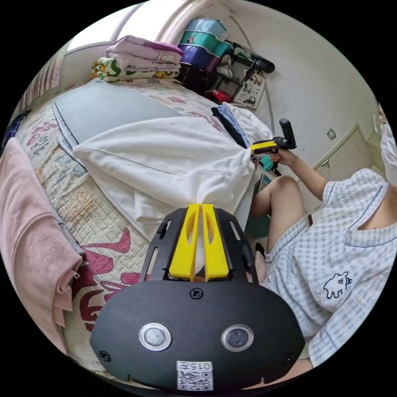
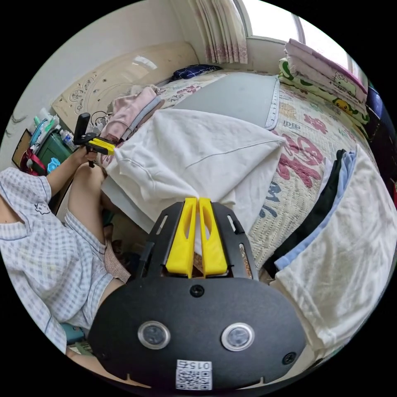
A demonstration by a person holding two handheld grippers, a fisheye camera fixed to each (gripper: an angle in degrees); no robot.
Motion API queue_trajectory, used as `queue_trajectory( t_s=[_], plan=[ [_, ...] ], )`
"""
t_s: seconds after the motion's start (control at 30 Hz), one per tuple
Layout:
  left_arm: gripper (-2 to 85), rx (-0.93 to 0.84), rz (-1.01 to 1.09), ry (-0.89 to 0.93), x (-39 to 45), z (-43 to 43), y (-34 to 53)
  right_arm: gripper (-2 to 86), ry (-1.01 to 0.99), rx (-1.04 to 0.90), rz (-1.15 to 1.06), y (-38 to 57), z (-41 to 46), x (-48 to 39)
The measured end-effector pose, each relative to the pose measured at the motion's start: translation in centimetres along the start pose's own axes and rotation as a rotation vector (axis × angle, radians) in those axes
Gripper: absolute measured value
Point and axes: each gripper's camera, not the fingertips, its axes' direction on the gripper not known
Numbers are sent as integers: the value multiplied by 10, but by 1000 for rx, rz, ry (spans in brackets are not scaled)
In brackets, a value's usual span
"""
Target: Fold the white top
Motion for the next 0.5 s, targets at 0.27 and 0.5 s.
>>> queue_trajectory(
  t_s=[0.27,0.5],
  plan=[
    [19,16,-107,-96,-3,-35,27,27,-8,22,165,43,-26,-22],
    [59,299,-283,-201,-37,-126,66,75,171,159,99,63,-55,-94]
  ],
)
